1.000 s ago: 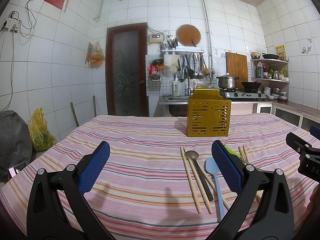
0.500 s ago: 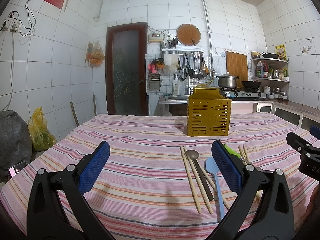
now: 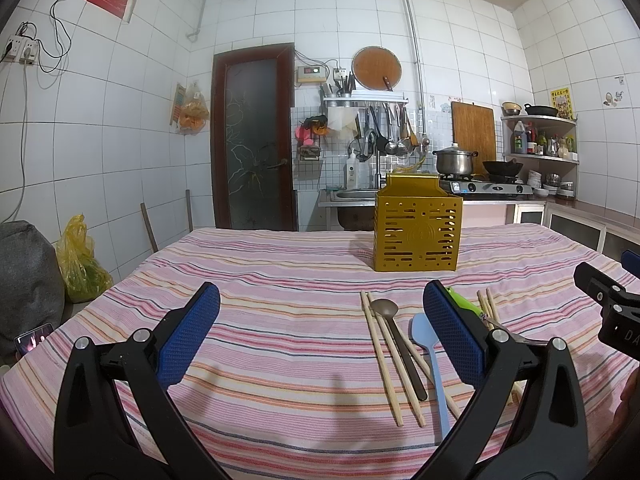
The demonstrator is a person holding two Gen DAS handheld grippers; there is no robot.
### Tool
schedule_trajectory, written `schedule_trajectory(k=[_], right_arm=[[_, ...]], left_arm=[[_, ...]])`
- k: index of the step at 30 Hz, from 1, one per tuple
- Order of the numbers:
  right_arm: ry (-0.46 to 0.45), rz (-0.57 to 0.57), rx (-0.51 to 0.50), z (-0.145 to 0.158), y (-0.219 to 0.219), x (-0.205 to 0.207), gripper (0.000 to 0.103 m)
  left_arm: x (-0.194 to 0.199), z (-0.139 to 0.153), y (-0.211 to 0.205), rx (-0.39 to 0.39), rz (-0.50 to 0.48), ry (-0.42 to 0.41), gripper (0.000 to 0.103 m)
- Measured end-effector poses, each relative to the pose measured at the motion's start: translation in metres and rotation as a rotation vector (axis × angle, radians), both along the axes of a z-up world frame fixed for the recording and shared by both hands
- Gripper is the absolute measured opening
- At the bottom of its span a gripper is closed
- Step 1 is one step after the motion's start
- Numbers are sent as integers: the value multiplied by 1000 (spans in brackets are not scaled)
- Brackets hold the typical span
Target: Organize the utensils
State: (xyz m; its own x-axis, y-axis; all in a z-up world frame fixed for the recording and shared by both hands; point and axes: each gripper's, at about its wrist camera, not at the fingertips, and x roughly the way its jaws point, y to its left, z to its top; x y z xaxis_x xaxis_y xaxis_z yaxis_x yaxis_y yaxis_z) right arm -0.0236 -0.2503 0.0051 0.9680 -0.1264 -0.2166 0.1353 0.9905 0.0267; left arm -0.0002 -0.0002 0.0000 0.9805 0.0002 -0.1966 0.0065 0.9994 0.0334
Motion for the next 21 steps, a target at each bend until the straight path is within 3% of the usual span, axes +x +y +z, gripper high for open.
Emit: schedule_trajectory(k=[21], right_arm=[[5,0,-7,1,-1,1,99]], left_arm=[[1,-3,-1,9,4,0,98]])
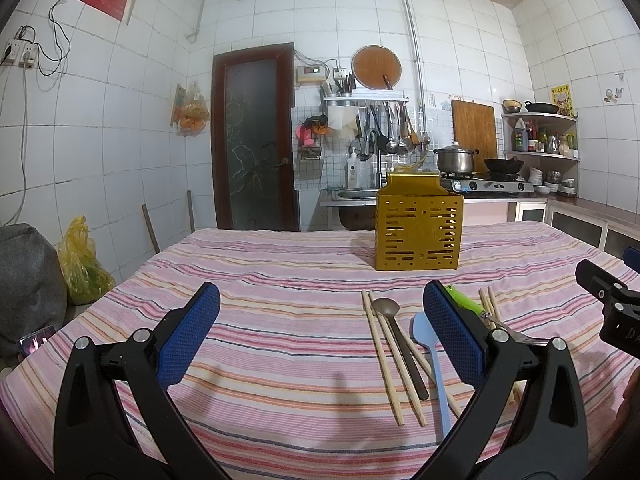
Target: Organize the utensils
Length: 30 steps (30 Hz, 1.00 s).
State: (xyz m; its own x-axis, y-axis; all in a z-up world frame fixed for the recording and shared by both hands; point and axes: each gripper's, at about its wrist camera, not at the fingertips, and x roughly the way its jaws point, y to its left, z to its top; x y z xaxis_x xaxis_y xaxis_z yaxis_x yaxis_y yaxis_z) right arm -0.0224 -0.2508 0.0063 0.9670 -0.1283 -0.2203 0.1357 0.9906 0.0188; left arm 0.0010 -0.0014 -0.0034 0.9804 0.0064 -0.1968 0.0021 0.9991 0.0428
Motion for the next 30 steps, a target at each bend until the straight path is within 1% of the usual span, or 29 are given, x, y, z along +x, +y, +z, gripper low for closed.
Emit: schedule_trajectory(k=[11,21,26,30], right_arm=[[7,3,-23,2,11,1,99],[3,4,-18,3,13,1,99],[10,12,-20,1,17,3,99],[26,18,-25,-1,18,6,99]], left_arm=[[-1,2,-2,8,-1,-7,98],[2,3,-5,26,4,20,98],[9,1,-9,47,-1,70,98],[15,-2,-10,46,-1,105,98]])
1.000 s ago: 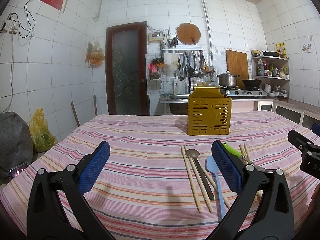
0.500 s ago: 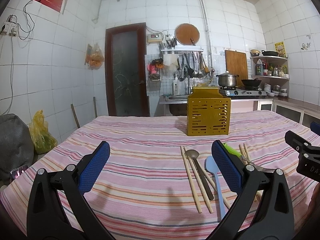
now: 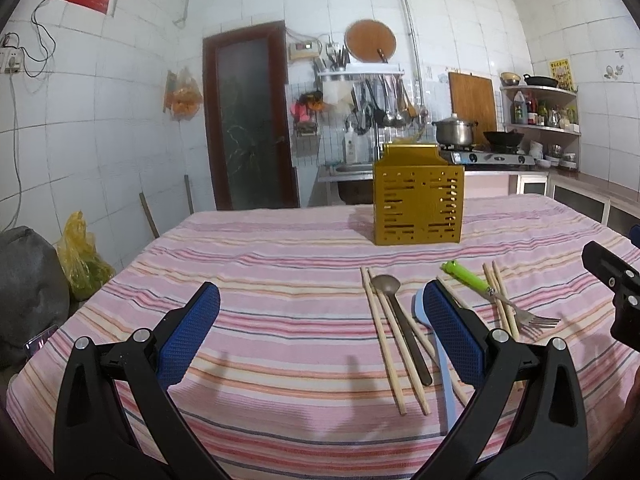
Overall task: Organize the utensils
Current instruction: 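Lower the right tool onto the green-handled fork and close on its handle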
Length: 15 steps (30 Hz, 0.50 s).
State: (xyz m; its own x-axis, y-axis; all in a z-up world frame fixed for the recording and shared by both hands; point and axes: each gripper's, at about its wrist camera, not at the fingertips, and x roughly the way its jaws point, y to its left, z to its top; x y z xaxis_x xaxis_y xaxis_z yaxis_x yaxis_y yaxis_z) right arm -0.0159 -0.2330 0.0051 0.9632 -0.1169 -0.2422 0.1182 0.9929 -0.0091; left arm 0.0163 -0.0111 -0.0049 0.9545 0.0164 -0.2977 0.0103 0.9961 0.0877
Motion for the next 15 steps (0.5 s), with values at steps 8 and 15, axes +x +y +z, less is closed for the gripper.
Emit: schedule_trajectory(k=[8,15], right_arm=[[-7,-3,-22,0,6,-1,99],[109,-27,10,-5,0,21,99]], left_arm=[[4,0,1,-9,-6,28,98],[19,-2,3,-38,-46,104,98]])
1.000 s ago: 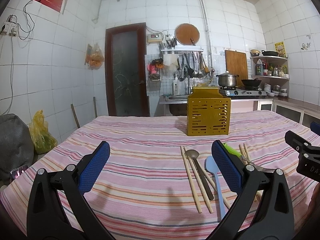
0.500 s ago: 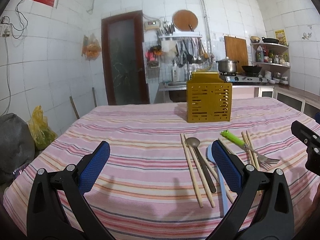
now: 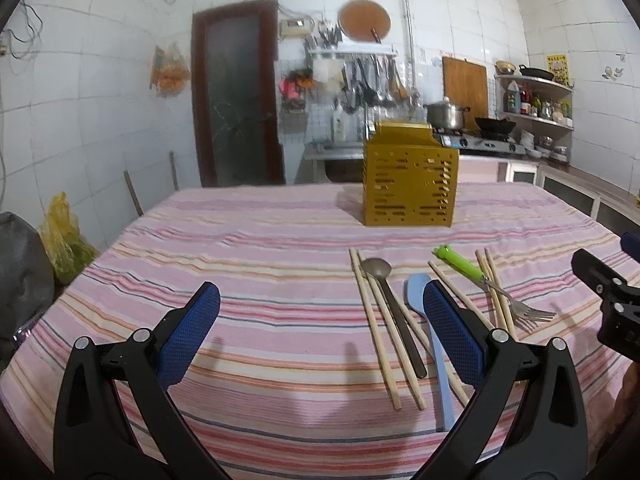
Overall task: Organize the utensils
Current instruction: 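Lower the right tool onto the green-handled fork and close on its handle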
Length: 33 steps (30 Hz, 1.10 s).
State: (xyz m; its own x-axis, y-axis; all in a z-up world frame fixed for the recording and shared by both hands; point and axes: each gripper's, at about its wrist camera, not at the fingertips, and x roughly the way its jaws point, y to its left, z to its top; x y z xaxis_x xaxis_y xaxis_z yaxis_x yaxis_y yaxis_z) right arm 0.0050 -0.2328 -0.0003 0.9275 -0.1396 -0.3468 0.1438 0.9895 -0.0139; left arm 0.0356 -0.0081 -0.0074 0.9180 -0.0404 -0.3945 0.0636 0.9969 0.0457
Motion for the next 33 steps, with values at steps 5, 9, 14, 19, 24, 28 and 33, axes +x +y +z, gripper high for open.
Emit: schedule_trajectory(k=[5,9,14,19,24,28,33], right_arm=[[81,8,93,-2,-17,22,99],[109,-11,88,4,-22,41,99],[173,12,95,10,-23,75,98],[223,31,66,12,-13,109,97],[302,66,41,3,2,142,88],[377,93,41,-13,10,158,84],[455,123,17,-28,20,173,76]], left_arm=[[27,3,-1,-9,-19,94,98],[60,16,5,-61,-9,145,98],[102,23,5,-77,-11,202,98],[150,25,1,-51,-19,267,98],[186,13,-6,-7,-26,351,98],[194,-15,-6,15,-36,434,95],[200,-35,-4,9,-35,481,93]])
